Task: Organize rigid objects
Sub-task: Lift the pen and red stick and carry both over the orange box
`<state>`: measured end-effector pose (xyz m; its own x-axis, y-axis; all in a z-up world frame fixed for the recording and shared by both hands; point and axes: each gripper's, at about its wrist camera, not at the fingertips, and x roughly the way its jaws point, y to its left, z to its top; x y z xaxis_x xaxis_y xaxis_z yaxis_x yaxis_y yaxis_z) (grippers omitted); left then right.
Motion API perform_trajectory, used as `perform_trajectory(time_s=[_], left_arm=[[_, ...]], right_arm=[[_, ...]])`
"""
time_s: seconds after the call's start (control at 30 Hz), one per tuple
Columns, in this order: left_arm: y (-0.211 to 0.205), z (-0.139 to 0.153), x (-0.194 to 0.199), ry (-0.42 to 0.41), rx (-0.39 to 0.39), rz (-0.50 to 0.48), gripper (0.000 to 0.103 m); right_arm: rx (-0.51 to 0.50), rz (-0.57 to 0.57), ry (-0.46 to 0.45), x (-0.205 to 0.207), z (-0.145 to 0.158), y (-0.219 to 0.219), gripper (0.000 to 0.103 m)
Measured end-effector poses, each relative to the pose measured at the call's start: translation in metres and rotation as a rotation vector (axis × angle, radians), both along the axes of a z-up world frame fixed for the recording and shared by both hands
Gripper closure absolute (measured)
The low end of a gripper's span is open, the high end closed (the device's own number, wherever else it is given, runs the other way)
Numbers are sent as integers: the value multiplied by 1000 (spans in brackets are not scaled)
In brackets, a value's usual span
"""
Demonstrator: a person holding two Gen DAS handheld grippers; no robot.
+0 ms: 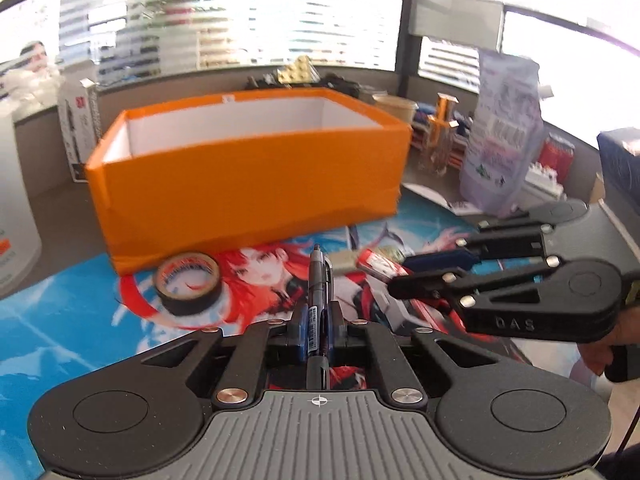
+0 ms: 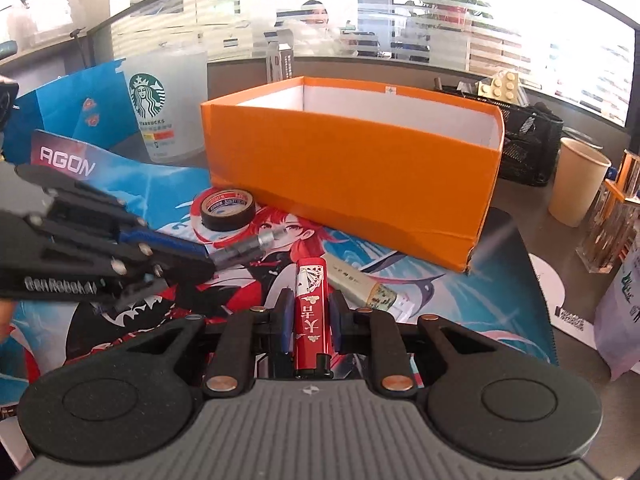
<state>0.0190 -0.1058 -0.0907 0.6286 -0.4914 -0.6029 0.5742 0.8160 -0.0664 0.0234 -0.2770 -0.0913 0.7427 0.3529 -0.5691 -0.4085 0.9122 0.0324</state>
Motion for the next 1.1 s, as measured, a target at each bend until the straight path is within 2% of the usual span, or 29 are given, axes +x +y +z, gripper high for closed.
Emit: perform_trajectory(time_s=[0.67, 1.1], left_arm=[[31, 68, 13, -120, -19, 97, 96], [27, 101, 52, -166, -47, 134, 96]], right_arm=[[29, -11, -96, -1, 41, 3, 86], [29, -35, -187, 13, 81, 0, 86]])
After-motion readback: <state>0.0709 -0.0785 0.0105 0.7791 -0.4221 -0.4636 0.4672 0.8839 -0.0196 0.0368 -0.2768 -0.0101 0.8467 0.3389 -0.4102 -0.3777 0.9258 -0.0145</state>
